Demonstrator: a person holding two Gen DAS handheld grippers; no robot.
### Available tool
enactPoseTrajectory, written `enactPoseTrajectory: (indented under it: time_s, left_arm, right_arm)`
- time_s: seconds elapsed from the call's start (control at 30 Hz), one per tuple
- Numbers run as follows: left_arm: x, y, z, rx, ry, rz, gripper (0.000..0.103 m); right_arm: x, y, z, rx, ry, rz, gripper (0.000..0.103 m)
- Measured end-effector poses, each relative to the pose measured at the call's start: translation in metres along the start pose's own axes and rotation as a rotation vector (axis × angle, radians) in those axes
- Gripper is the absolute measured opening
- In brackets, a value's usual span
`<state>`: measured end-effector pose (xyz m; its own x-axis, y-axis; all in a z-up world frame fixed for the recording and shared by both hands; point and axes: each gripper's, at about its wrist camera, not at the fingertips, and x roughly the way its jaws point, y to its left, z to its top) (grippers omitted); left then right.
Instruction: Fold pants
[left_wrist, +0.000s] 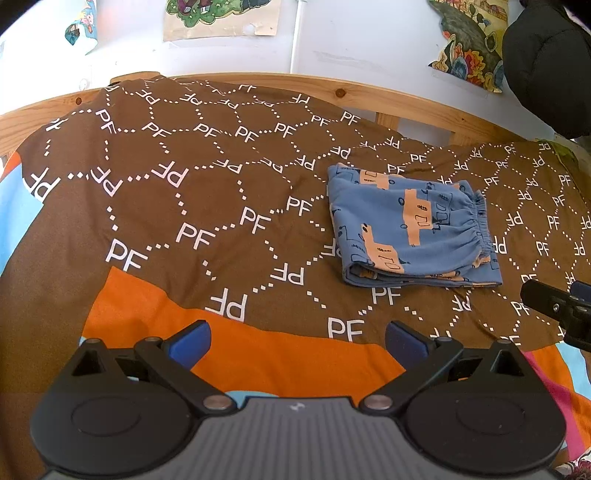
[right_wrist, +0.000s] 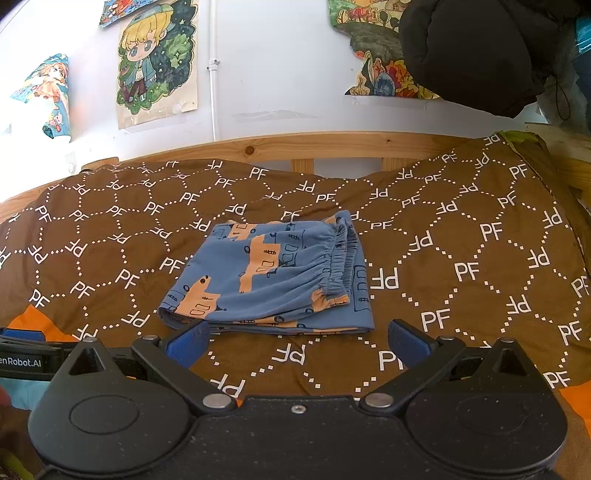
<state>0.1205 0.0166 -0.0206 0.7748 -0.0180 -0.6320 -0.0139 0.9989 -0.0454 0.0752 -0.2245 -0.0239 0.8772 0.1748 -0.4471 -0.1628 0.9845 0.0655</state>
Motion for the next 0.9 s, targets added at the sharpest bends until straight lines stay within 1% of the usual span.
enactPoseTrajectory:
  time_s: [0.77,0.9]
  left_arm:
    - [0.0001,0.0003,-0.0011,0.007,0.002,-0.007,0.103]
    - [0.0000,-0.0003,0.0024,0.005,0.024,0.007,0.103]
  right_arm:
    - [0.0003,-0.0006,0.0000,0.001,0.001,0.001,0.102]
    - [0.0003,-0.0007,0.0001,0.001,0.001,0.001,0.102]
